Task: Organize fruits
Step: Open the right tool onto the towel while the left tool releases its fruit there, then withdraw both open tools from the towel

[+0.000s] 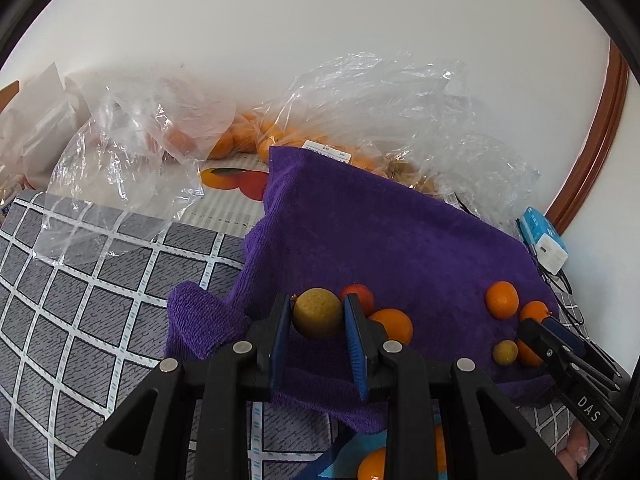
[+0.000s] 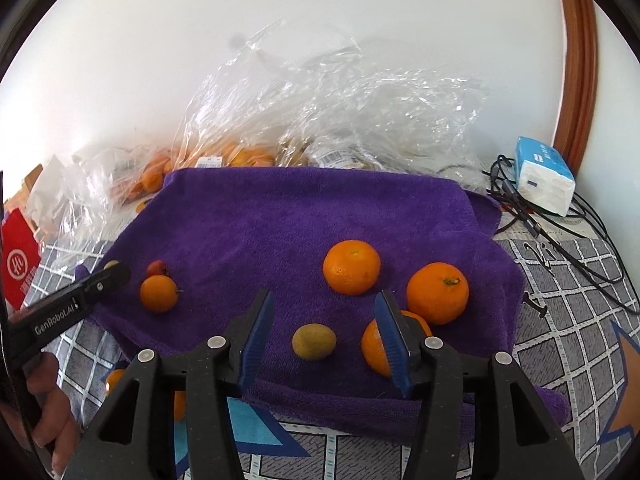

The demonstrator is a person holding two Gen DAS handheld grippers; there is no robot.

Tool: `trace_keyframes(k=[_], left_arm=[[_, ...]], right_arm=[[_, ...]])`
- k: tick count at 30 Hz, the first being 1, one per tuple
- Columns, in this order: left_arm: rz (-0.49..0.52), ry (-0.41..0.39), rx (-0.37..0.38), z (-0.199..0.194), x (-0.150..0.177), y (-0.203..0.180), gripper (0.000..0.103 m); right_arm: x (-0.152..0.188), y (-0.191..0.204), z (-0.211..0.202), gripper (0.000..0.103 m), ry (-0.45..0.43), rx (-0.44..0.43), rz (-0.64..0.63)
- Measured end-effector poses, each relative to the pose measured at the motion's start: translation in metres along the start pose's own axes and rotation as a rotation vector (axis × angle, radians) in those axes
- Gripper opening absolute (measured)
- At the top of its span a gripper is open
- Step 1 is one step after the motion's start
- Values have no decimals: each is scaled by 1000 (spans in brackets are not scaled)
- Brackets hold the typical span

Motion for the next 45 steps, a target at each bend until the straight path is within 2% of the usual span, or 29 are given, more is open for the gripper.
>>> trace_keyframes(k=[6,10,13,15,17,21,25,30,35,39,45], left_arm=[[-5,1,-6,-1,0,1,26],[-2,-13,-13,-5,-1,2,38],[-7,-52,-15,-16,-8,2,45],[-4,-85,-16,-25,-14,3,48],[-4,-110,-15,-34,-19,4,48],[-11,-153,-13,-56,-32,6,51],[7,-151,-39,-74,-32,14,51],[43,-157,-76,-94,-20,32,51],[55,-123,-105,-102,5,60,52],[68,-101,-136,-102,26,80,52],[67,-49,-189,-91,53,110,55]], right_arm=[[-6,-3,-7,52,-35,-3,29],[-9,-4,-10,52,-32,5,40],[-5,-2,-14,52,21,2,77],[-4,4,-26,52,19,-16,93],[-5,10,-43,53,6,5,64],[-8,23,-77,62,-34,44,0],[-8,29,-99,63,-50,80,-36],[6,33,-108,66,-49,96,-36],[26,36,-103,66,-17,83,1],[39,40,-98,66,9,66,23],[56,56,-88,66,50,44,-11]])
Point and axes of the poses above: each gripper's, at about its wrist camera, not at the fingertips, and z roughly the way its jaws point, y to its left, x to its underside, the point moved 10 cm from there along z, roughly the way its jaws point, and after that the axes turned 13 degrees about -x, right-handed, at the moved point
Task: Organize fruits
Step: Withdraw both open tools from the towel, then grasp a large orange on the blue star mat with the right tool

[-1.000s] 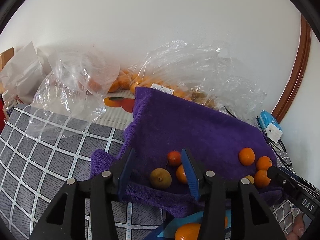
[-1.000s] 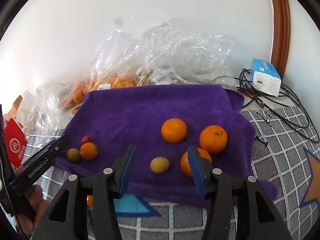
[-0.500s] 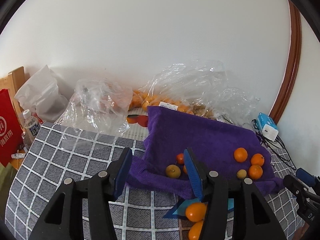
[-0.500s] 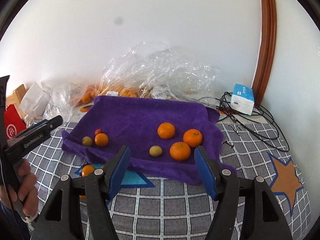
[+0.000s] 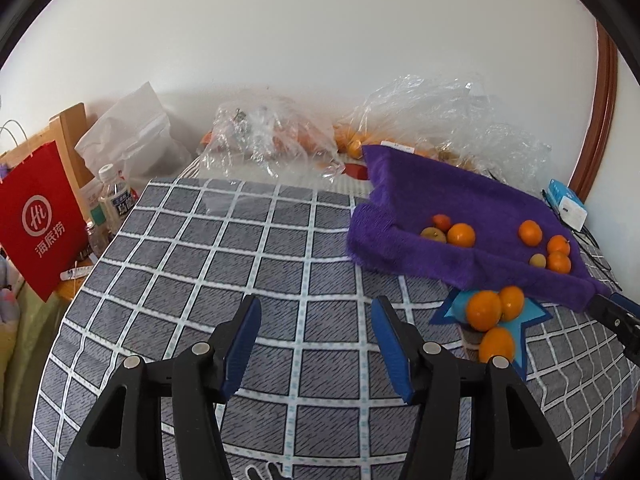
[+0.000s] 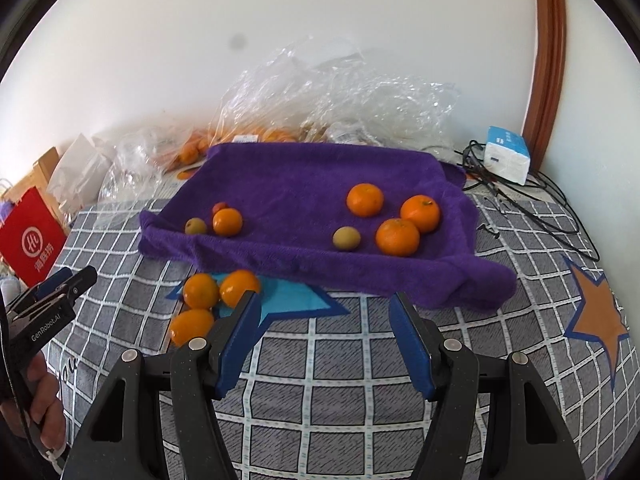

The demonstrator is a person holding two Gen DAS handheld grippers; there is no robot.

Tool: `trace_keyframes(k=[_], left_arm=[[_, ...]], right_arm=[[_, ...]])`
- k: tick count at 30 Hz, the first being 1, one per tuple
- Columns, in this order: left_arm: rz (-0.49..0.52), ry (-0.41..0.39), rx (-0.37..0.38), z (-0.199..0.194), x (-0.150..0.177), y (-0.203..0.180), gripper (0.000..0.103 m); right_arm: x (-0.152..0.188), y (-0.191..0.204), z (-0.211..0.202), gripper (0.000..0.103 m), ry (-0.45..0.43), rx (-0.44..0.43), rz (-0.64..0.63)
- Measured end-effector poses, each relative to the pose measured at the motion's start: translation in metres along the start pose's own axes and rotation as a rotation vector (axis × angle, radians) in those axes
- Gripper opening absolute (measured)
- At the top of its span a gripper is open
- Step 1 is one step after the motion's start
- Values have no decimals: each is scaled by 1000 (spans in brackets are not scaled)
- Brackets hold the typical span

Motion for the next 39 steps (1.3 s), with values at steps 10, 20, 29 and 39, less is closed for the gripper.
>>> trace_keyframes(k=[10,20,29,39], left_arm=[[-40,75,-2,21,21,16,55],[-80,121,5,27,28,23,55],[-84,127,1,29,29,24,55],[-75,129,2,30,30,23,59]], right_arm=[[16,21,19,58,39,-7,-76],[15,30,33,57,59,-48,-76],[9,41,54,47,72,-93,-63],[4,45,88,42,114,-143,-29]])
Point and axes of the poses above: each gripper's, at about its wrist camera, not at the fingertips, and z roughly the way its jaws point, y to its left, x to its underside, the point moved 10 cm from there along z, roughly the way its jaws point, and after that the axes turned 13 degrees about -x, right-handed, at the moved point
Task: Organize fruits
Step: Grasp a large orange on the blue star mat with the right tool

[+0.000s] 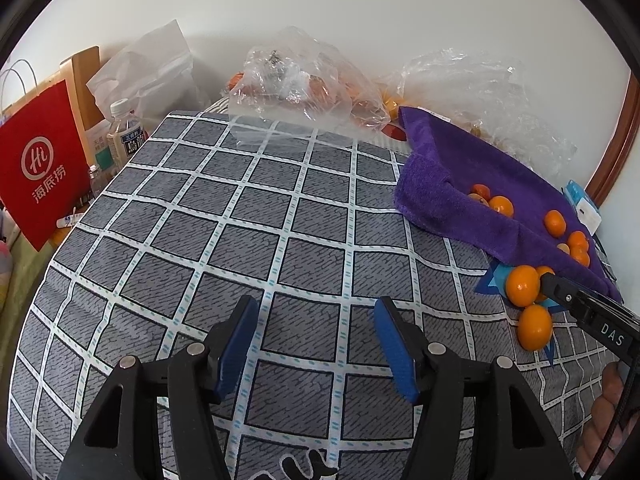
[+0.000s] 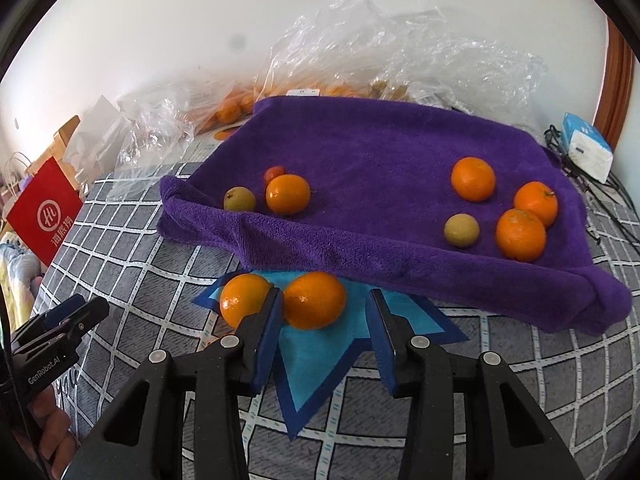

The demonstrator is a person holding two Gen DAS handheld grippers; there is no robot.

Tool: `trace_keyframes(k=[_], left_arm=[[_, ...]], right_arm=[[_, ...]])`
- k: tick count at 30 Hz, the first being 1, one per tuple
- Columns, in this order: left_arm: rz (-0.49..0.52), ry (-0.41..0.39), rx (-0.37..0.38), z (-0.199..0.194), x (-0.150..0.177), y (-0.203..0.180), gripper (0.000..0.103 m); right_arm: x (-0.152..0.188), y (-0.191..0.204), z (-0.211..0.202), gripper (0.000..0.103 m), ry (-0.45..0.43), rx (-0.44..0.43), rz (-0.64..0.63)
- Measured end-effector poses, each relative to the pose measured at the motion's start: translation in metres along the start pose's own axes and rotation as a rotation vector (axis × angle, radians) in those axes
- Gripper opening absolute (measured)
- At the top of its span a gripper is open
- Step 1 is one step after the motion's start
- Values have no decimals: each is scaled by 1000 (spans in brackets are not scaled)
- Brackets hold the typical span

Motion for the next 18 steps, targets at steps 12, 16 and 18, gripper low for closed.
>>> trace_keyframes(k=[12,16,18], left_arm=[[16,-1,6,1,1,-2,61],[20,-1,7,1,1,-3,62],[19,-1,7,1,1,-3,62]], right_arm=[[0,-1,23,38,22,24,-23],[0,-3,17,37,6,28,-27],[0,-4,12,37,-3,34,-29]])
Point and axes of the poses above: each gripper's, at about its wrist camera, not at the fingertips, and z roughly the way its jaws point, y to its left, x to its underside, the point moved 10 cm from there along z, roughly the way its jaws point, and after that the axes turned 13 degrees about -x, right-handed, at the moved point
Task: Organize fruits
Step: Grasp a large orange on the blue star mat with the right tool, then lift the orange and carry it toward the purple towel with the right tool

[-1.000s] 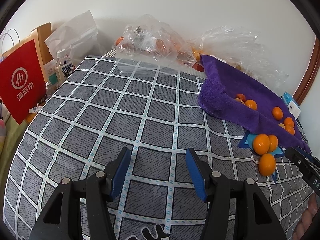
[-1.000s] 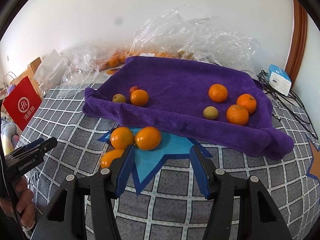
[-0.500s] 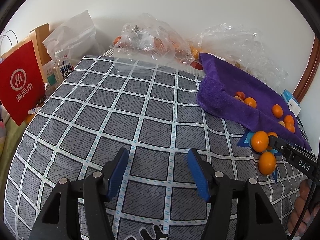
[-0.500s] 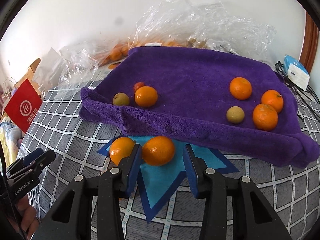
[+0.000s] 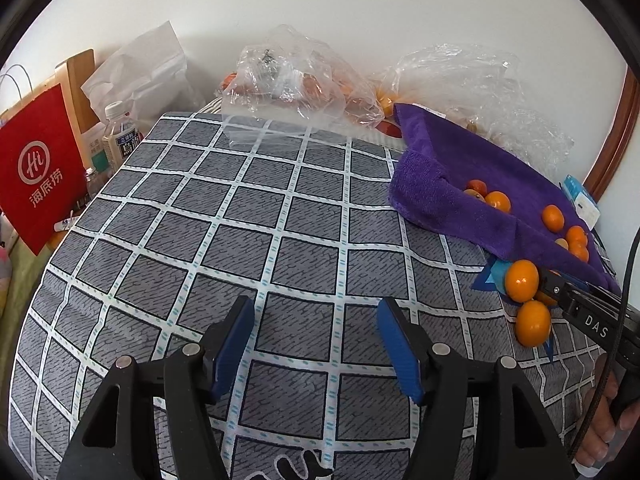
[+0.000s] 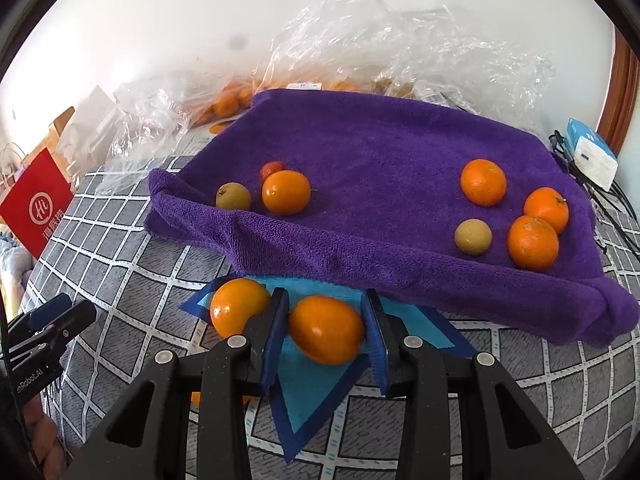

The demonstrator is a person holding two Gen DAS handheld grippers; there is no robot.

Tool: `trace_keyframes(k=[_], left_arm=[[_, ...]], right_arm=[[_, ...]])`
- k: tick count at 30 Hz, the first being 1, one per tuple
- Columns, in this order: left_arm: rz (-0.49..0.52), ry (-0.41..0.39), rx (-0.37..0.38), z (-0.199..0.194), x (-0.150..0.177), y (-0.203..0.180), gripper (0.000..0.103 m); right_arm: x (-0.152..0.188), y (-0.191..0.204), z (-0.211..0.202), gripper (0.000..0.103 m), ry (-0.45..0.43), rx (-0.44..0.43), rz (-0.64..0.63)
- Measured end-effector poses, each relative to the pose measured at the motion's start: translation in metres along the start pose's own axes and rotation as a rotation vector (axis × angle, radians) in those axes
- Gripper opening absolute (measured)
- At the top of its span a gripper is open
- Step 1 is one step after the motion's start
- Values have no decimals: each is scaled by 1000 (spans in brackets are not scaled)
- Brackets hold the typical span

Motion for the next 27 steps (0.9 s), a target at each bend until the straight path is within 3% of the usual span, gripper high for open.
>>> trace_keyframes(k=[16,27], left_arm=[[0,-1,-2,0,0,0,62],[1,-1,-4,0,0,0,64]], right_arm=[[26,-37,-48,35,-25,49,39],[27,-34,-42,38,-11,70,-9]])
Point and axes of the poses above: each gripper's, at about its wrist camera, not at the fingertips, and z roughly the way its jaws point, y to its left, x to its underside, the point moved 10 cm from there along z, roughly the way its jaws point, and after that the axes turned 13 degrees about -x, right-handed, at the moved point
